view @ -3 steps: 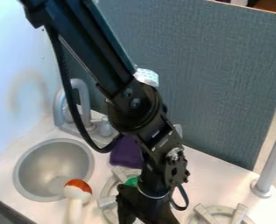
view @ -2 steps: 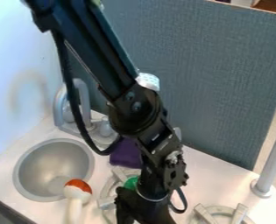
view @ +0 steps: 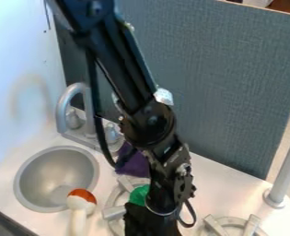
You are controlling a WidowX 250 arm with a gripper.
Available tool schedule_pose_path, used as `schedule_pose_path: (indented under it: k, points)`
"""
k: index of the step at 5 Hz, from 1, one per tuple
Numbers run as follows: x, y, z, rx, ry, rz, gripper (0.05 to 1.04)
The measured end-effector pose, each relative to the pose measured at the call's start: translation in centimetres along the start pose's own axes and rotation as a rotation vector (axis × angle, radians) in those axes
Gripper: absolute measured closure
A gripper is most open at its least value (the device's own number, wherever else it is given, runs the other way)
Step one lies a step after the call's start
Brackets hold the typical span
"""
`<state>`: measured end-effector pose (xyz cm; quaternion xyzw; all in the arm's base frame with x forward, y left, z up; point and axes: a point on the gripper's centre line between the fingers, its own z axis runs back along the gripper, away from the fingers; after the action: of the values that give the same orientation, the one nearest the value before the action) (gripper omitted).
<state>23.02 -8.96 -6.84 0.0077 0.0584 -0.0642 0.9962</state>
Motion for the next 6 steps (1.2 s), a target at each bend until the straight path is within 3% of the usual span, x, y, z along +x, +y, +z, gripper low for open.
schedule_pose_path:
  k: [1,4,5,6]
  points:
    - [0.4,0.0,-1.5,0.018,0.054,0.01,0.078]
    - [1.4,-0.5,-3.5,0.009,0.103,0.028,0.11]
    - [1.2,-0.5,-3.7,0.002,0.1,0.035,0.371]
    - [0.9,-0.4,-3.8,0.004,0.096,0.056,0.567]
